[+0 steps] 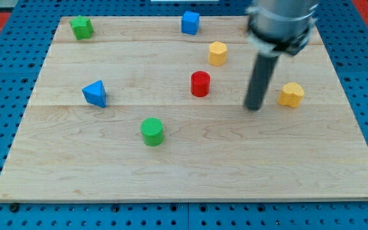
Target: Push the green circle towards the left side of the board
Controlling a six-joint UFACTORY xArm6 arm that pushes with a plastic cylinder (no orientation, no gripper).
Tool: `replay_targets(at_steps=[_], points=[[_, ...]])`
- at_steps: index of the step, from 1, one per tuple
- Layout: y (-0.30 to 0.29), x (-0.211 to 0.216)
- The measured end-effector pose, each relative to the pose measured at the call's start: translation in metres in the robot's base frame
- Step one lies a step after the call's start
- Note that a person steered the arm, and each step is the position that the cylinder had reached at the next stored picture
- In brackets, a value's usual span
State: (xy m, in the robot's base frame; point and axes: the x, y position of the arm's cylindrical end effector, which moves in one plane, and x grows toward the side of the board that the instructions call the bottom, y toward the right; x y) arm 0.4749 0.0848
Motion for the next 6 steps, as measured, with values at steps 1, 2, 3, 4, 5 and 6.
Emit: replay_targets(at_steps=[1,2,3,4,5,6], points=[[-0.084,0.038],[-0.185,0.022],[-0.205,0.026],[-0.223,0.043],[-0.288,0.032],[-0.308,0.012]])
